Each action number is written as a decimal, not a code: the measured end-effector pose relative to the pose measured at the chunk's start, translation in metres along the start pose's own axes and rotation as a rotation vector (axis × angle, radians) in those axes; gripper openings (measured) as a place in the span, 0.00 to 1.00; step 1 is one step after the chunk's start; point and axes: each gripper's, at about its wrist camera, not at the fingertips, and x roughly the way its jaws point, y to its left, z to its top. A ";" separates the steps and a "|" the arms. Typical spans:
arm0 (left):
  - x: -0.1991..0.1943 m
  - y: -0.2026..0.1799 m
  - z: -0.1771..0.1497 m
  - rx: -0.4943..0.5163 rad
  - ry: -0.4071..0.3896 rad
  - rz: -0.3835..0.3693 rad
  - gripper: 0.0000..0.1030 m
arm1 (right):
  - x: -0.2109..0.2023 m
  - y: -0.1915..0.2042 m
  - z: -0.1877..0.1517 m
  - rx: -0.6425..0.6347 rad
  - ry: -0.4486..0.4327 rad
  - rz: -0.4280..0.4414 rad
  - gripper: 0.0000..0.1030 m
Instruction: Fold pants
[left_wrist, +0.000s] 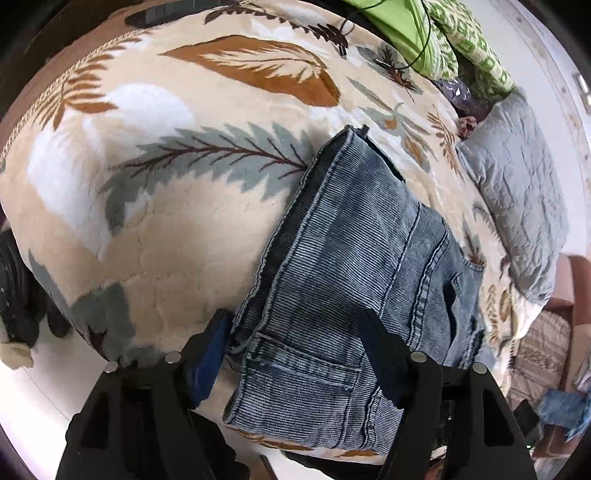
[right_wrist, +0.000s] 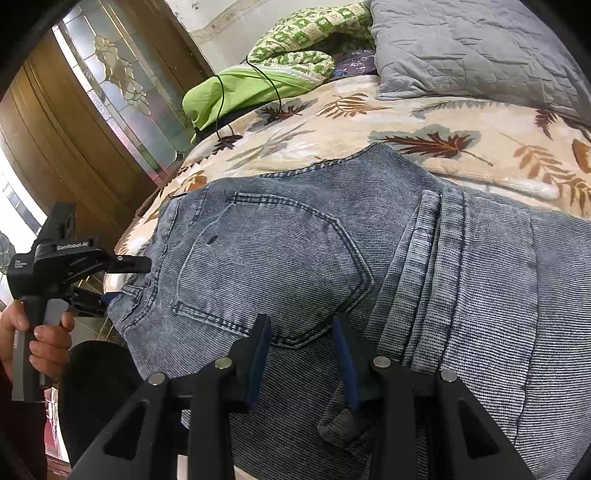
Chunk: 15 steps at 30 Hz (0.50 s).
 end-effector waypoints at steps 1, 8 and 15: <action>0.000 -0.001 0.000 0.001 -0.006 0.003 0.69 | 0.000 0.000 0.000 0.000 0.000 0.001 0.38; -0.001 0.002 0.003 0.002 -0.046 -0.035 0.24 | 0.000 0.000 0.000 -0.001 0.000 0.000 0.38; -0.029 -0.029 -0.008 0.116 -0.155 -0.008 0.21 | 0.000 0.001 -0.001 -0.006 -0.002 -0.004 0.38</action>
